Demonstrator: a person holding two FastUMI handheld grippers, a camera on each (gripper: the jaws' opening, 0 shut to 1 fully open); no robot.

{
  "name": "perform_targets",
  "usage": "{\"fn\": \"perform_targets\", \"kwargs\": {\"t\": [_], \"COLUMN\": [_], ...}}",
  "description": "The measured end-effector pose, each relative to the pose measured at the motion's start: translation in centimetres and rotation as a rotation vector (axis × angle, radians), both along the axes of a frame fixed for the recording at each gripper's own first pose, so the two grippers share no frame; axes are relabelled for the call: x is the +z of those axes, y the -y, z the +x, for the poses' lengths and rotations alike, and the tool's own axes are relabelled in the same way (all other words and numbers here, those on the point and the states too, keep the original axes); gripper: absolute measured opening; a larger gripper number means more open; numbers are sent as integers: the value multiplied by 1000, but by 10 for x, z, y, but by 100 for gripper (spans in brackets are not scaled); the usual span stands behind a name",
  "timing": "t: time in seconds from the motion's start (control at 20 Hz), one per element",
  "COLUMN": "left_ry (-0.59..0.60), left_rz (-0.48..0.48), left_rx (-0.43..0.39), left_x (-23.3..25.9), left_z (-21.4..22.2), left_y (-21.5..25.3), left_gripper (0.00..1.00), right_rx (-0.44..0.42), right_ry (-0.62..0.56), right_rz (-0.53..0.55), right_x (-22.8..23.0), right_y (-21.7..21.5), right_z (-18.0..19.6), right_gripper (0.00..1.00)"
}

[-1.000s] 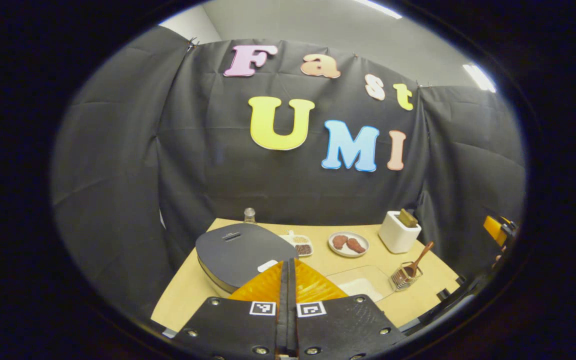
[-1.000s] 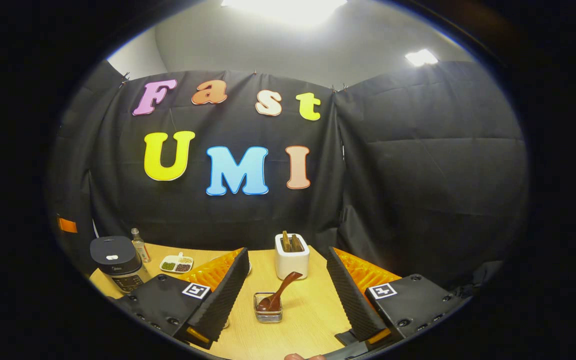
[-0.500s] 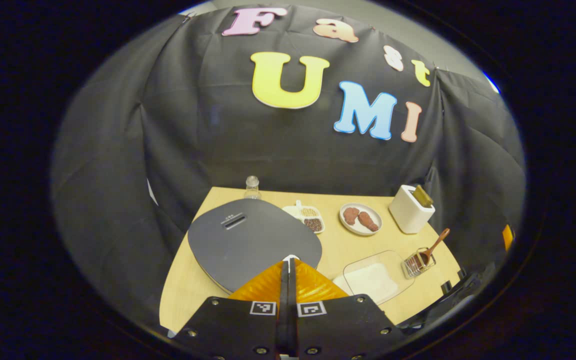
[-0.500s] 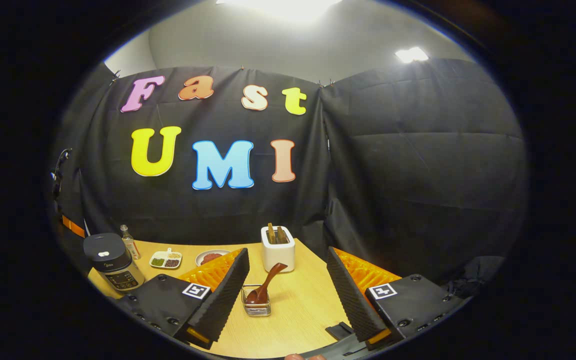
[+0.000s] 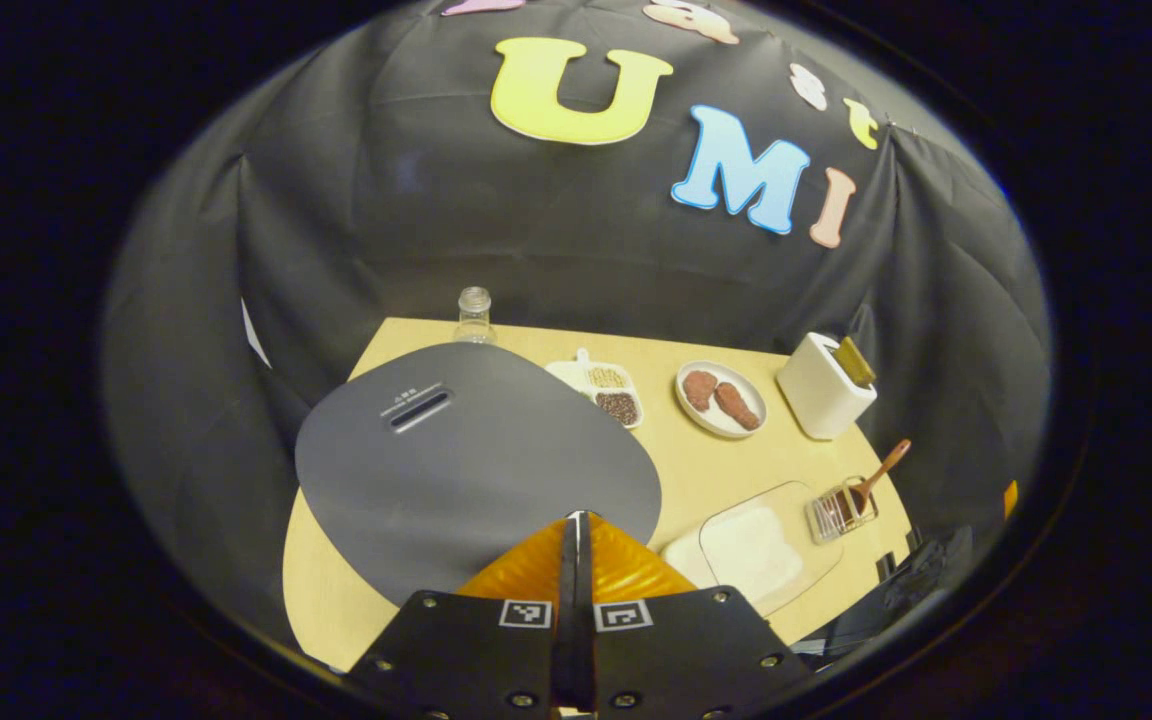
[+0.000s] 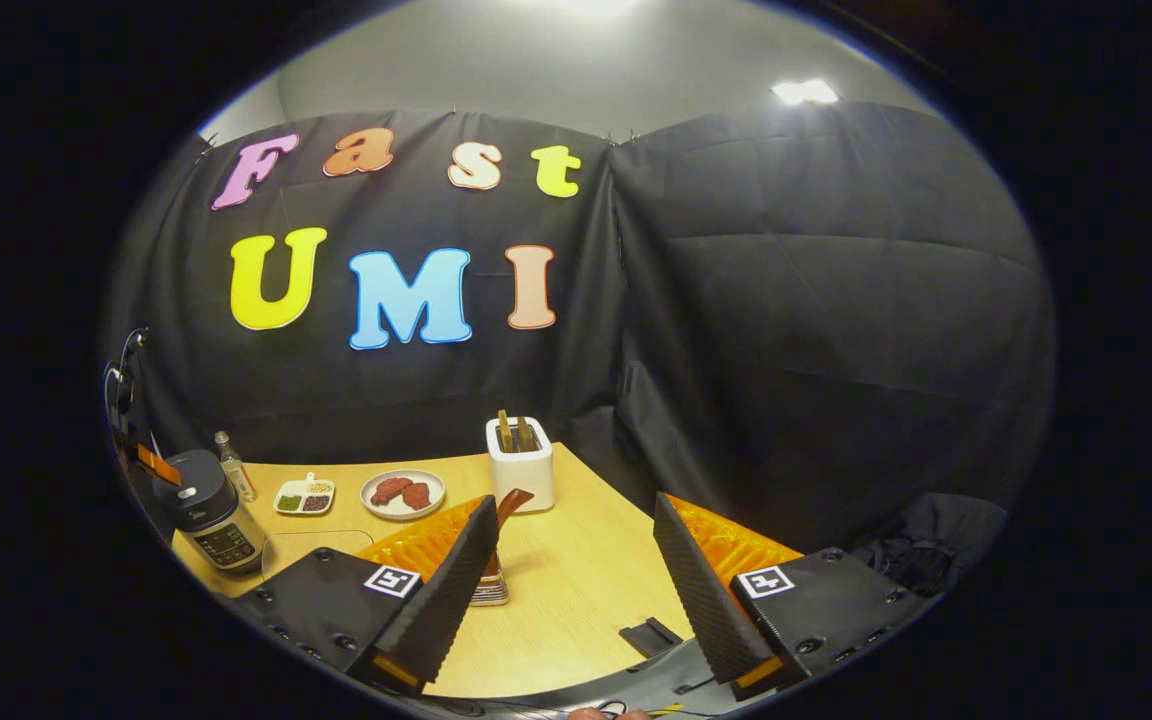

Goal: Close the left gripper, press the button to open the rice cooker; take a wooden spoon from the chopstick holder with the right hand, scoop a spoonful of rice and pour it into the rice cooker, then put the wooden spoon back into the chopstick holder.

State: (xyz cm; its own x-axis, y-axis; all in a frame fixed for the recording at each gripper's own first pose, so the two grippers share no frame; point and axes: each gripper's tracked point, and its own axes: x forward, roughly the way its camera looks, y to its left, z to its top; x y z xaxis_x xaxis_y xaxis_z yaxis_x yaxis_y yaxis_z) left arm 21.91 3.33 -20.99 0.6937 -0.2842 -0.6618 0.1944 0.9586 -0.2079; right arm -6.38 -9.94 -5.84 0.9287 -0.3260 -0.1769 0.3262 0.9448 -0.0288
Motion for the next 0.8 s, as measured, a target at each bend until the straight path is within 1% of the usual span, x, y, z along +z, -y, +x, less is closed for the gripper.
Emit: {"fn": "perform_targets", "kwargs": {"t": [0.1, 0.2, 0.35, 0.4, 0.5, 0.6, 0.7, 0.8], "left_ry": [-9, -26, -17, -25, -32, -33, -23, -9], "left_rz": [2, 5, 6, 7, 3, -14, -24, 4], "left_rx": [-12, -16, -23, -26, -30, -22, -13, -24], "left_x": [-5, -14, -16, -18, -23, -23, -24, -27], "left_z": [-1, 0, 0, -4, -4, -6, -8, -13], "left_y": [-1, 6, 4, 5, 6, 4, 2, 5], "left_gripper": [1, 1, 1, 1, 1, 1, 2, 2], "right_rx": [-2, 9, 49, 57, 79, 83, 84, 90], "right_ry": [-3, -16, -41, -45, -51, -53, -44, -43], "right_rz": [25, 29, 5, -4, -12, -27, -21, -21], "right_x": [-3, -9, -16, -17, -18, -18, -13, -14], "right_y": [-3, -9, -23, -26, -32, -31, -31, -31], "right_z": [2, 3, 8, 10, 14, 19, 23, 24], "right_gripper": [97, 99, 99, 97, 99, 97, 99, 99]}}
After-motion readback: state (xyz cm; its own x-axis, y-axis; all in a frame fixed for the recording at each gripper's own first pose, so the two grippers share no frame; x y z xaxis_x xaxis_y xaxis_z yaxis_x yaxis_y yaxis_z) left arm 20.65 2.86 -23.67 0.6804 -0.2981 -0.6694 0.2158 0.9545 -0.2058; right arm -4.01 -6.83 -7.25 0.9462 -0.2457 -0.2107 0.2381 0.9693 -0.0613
